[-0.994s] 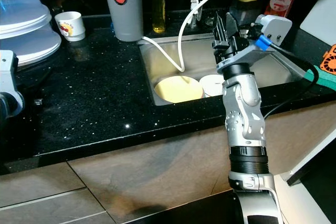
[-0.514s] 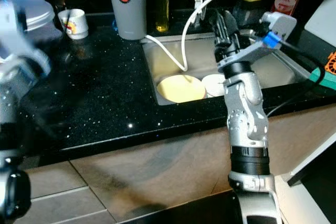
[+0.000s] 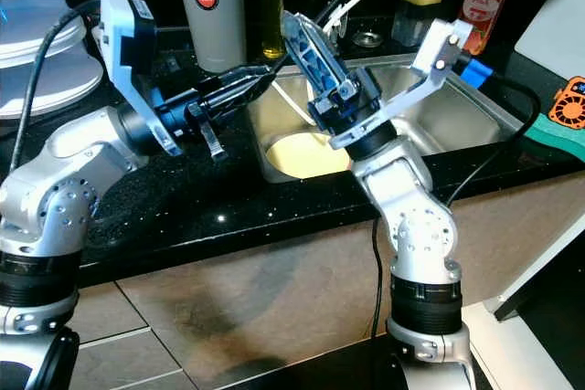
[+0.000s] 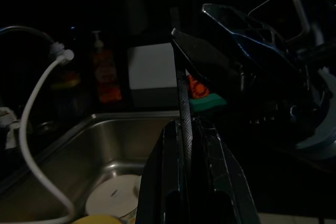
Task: Kitchen organization
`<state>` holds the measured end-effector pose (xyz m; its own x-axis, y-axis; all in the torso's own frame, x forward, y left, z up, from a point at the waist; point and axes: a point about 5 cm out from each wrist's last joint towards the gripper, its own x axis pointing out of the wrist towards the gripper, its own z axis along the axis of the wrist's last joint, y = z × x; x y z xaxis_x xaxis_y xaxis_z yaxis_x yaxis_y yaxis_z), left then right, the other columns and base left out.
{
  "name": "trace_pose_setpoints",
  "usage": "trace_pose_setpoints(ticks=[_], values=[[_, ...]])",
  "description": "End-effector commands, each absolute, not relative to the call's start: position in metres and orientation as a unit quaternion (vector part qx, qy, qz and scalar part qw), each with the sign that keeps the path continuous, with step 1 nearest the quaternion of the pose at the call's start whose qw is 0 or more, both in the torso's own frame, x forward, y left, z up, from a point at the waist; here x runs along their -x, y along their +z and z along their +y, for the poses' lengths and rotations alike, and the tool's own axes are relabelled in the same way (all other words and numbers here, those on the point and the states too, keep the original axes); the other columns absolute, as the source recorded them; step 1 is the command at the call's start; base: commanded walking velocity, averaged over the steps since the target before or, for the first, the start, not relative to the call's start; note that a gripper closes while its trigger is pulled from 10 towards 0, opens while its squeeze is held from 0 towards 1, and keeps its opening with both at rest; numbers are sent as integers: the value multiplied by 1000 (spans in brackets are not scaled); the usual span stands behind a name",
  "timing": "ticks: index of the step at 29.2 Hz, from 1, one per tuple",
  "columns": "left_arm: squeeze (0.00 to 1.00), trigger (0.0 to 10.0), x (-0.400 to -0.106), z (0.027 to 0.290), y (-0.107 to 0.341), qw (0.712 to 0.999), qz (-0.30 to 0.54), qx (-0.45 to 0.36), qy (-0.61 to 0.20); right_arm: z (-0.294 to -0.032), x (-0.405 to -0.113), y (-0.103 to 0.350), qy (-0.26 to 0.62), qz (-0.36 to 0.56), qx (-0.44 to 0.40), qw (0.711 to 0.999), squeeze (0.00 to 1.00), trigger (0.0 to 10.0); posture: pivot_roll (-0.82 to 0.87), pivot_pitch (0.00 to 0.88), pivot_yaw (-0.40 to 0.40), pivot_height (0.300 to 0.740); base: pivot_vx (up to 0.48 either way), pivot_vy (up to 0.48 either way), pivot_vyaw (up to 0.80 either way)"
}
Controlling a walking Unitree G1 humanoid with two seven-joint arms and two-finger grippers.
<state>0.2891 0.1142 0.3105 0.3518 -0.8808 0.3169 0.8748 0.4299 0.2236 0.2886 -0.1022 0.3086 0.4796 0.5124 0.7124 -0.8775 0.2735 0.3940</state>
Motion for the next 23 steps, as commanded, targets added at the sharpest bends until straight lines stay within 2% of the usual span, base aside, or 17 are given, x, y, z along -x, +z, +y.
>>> trace_pose_setpoints(ticks=[1, 5, 7, 9, 12, 13, 17, 22, 23], values=[[0, 10000, -279, 108, 315, 800, -214, -13, -560, -106, -288, 306, 450, -223, -408, 762, 0, 10000, 5, 12, -26, 740, 0, 0, 0], [0, 10000, -277, 105, 313, 795, -212, -15, -568, -107, -289, 304, 448, -212, -418, 761, 0, 10000, 5, 12, -26, 740, 0, 0, 0], [0, 10000, -277, 105, 312, 794, -212, -17, -569, -108, -291, 304, 443, -210, -430, 758, 0, 0, 8, 10, -30, 740, 0, 0, 0], [0, 10000, -277, 105, 312, 794, -212, -19, -569, -109, -292, 304, 440, -210, -438, 755, 0, 0, 8, 10, -30, 740, 0, 0, 0], [0, 10000, -289, 112, 315, 827, -214, -24, -520, -110, -293, 305, 436, -208, -440, 757, 0, 0, 6, 27, -25, 740, 0, 0, 0], [0, 10000, -295, 115, 315, 842, -215, -27, -494, -111, -292, 304, 437, -208, -441, 756, 0, 9843, 9, 17, -24, 740, 0, 0, 0], [0, 10000, -309, 124, 324, 868, -227, -25, -441, -113, -290, 305, 441, -211, -437, 755, 0, 10000, 8, 10, -26, 740, 0, 0, 0], [0, 10000, -312, 130, 329, 875, -233, -16, -425, -114, -290, 307, 439, -217, -429, 759, 0, 10000, 5, 17, -25, 740, 0, 0, 0], [0, 10000, -310, 131, 330, 871, -236, -16, -430, -115, -290, 306, 431, -220, -427, 764, 569, 10000, 5, 12, -25, 740, 0, 0, 0]])
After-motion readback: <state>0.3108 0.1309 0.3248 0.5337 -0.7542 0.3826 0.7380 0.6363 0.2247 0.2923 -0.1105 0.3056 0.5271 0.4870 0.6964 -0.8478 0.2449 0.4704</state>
